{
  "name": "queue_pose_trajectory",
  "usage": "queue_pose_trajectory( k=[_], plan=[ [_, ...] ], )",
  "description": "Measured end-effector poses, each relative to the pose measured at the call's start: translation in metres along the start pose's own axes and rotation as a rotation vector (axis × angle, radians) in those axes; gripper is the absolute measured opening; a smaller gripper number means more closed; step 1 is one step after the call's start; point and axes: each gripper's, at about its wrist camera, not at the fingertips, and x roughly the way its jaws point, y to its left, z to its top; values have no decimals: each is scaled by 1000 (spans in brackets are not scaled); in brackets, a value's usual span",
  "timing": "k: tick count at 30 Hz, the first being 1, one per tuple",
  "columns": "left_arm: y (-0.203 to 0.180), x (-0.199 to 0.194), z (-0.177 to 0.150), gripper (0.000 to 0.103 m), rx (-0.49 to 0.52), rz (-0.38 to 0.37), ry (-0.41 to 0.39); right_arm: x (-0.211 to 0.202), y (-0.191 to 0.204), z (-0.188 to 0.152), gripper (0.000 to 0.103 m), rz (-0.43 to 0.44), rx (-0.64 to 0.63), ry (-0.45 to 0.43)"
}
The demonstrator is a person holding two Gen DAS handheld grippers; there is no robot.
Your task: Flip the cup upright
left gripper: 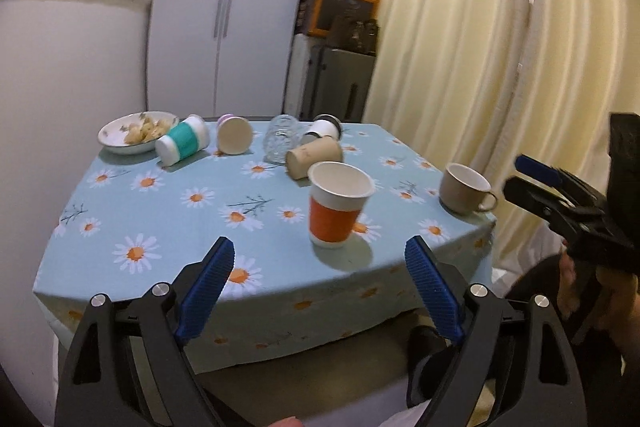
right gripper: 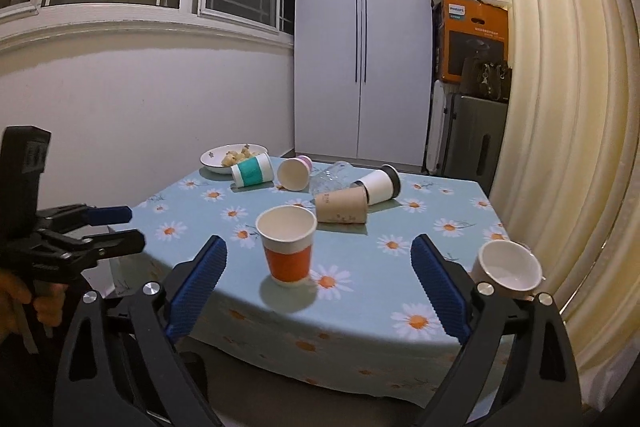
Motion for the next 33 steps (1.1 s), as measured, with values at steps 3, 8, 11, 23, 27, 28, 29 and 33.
queue_pose_trajectory(
  k=[3, 8, 11, 23, 27, 28, 29, 33],
  plan=[
    [-7, -7, -5, 91, 21, -14, -13, -3, -3, -7, 96, 10, 18, 13],
    [-9, -13, -9, 94, 14, -5, -28, -5, 1, -13, 97, 11, 30, 30],
    [-9, -15, -10, 97, 10, 18, -39, -4, 4, -15, 97, 2, 22, 38],
    [-12, -13, -12, 96, 8, 78, -50, 6, 1, -16, 98, -8, 29, 69],
    [-11, -14, -13, 96, -5, 77, -49, 7, 5, -17, 98, -15, 15, 70],
    [-11, -15, -13, 96, -3, 80, -52, 7, 5, -18, 98, -13, 20, 73],
    [-12, -15, -13, 96, -2, 80, -54, 8, 5, -18, 98, -11, 24, 79],
    [-12, -16, -14, 97, -2, 81, -55, 6, 10, -19, 98, -16, 6, 72]
  ],
)
